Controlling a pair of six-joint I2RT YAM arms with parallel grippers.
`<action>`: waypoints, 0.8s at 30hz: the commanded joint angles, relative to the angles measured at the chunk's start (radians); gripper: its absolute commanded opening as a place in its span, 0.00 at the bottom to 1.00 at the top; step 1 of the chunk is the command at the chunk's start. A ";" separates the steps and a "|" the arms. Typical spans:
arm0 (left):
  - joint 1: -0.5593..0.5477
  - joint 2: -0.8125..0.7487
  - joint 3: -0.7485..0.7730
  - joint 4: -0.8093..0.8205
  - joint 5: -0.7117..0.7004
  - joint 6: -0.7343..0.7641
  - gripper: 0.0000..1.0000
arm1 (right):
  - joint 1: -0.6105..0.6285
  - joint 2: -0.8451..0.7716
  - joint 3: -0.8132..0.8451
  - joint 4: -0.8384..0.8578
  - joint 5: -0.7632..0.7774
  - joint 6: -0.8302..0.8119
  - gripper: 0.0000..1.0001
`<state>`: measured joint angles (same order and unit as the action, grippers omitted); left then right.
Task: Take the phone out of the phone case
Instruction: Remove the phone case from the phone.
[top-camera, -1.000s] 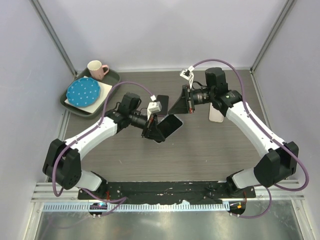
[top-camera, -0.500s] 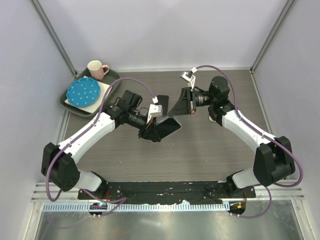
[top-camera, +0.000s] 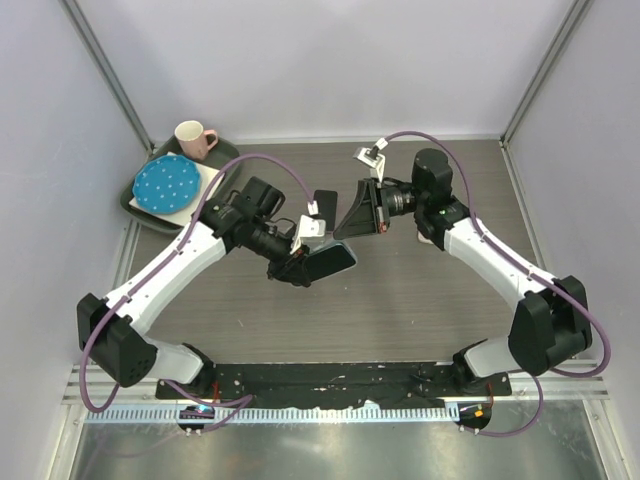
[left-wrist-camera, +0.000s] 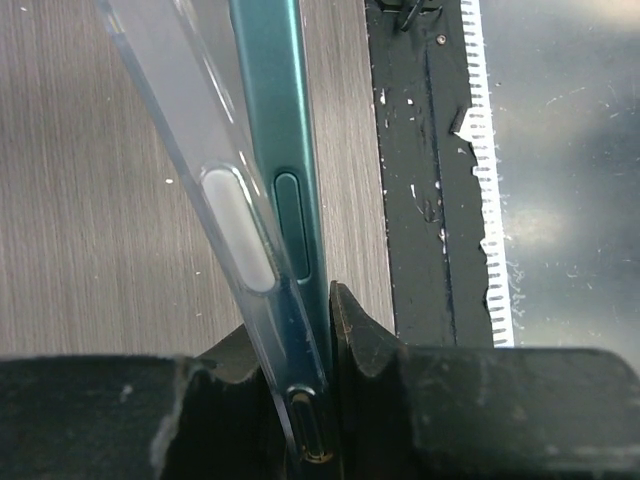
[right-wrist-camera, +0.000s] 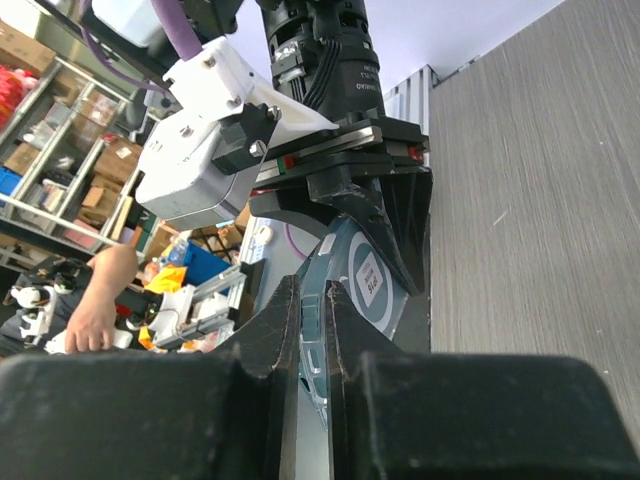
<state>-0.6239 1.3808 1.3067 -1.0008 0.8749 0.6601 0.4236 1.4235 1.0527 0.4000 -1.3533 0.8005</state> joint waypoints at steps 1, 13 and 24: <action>-0.045 -0.074 0.112 0.071 0.255 0.090 0.00 | 0.017 0.008 0.095 -0.512 0.186 -0.449 0.01; -0.017 -0.083 0.094 0.195 0.329 -0.074 0.00 | 0.049 -0.026 0.185 -0.927 0.361 -0.888 0.14; 0.050 -0.098 0.011 0.445 0.366 -0.332 0.00 | 0.050 -0.115 0.129 -1.024 0.372 -1.064 0.38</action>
<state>-0.5823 1.3693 1.2781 -0.9073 1.0035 0.3958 0.4557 1.2968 1.2472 -0.4950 -1.0580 -0.1673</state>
